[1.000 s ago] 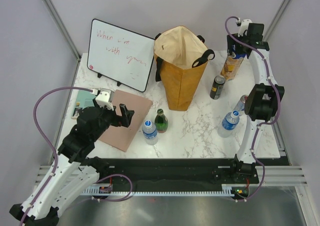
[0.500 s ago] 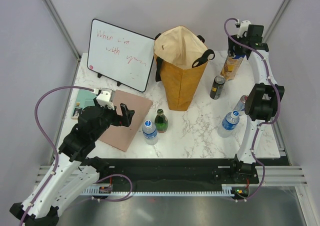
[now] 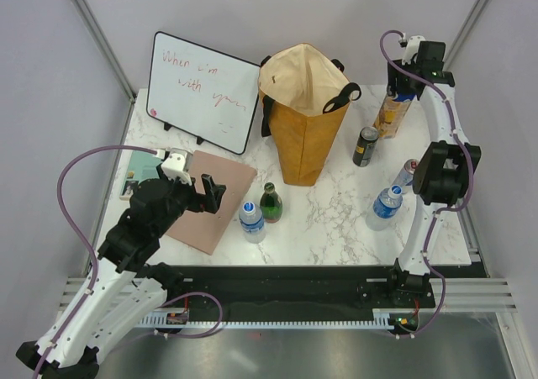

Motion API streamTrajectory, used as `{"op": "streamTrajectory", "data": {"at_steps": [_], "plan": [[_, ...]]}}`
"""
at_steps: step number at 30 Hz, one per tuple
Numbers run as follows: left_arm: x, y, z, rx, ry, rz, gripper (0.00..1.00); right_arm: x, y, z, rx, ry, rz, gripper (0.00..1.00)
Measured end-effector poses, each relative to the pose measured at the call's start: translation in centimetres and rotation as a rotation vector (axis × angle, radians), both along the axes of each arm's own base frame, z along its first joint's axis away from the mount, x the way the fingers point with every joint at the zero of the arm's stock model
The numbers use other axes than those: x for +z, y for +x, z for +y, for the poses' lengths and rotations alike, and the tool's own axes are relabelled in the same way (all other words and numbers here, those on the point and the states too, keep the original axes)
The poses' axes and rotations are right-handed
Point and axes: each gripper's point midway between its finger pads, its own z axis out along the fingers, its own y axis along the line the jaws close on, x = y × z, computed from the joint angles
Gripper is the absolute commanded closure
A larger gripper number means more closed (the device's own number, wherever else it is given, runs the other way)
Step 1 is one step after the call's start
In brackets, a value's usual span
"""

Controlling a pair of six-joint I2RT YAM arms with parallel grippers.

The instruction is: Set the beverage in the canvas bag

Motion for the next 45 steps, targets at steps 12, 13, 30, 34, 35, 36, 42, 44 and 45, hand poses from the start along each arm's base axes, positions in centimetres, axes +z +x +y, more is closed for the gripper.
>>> {"op": "streamTrajectory", "data": {"at_steps": [12, 13, 30, 34, 35, 36, 42, 44, 45], "plan": [[0.0, 0.0, 0.0, -0.001, -0.001, -0.002, 0.01, 4.2, -3.1, 0.7, -0.067, 0.007, 0.002, 1.00], [0.0, 0.0, 0.0, -0.001, -0.001, -0.002, 0.01, 5.1, -3.4, 1.0, -0.068, 0.002, -0.013, 1.00], [0.5, -0.4, 0.1, -0.007, -0.015, -0.021, 0.01, 25.0, -10.9, 15.2, 0.168, 0.058, -0.450, 1.00], [0.7, -0.6, 0.1, -0.009, -0.020, -0.029, 0.01, 31.7, -14.3, 16.5, 0.225, 0.122, -0.626, 1.00], [0.8, -0.6, 0.2, -0.009, -0.022, -0.032, 0.01, 33.3, -15.0, 16.7, 0.235, 0.138, -0.668, 1.00], [0.8, -0.6, 0.2, -0.009, -0.023, -0.035, 0.01, 34.5, -15.5, 16.8, 0.245, 0.149, -0.698, 1.00], [1.3, -0.9, 0.3, -0.011, -0.033, -0.051, 0.01, 39.7, -17.2, 17.5, 0.288, 0.215, -0.857, 1.00], [1.3, -0.9, 0.3, -0.012, -0.034, -0.051, 0.01, 39.8, -17.1, 17.8, 0.298, 0.238, -0.864, 1.00], [1.3, -0.9, 0.3, -0.012, -0.034, -0.051, 0.01, 39.7, -17.1, 17.9, 0.301, 0.246, -0.862, 1.00]]}}
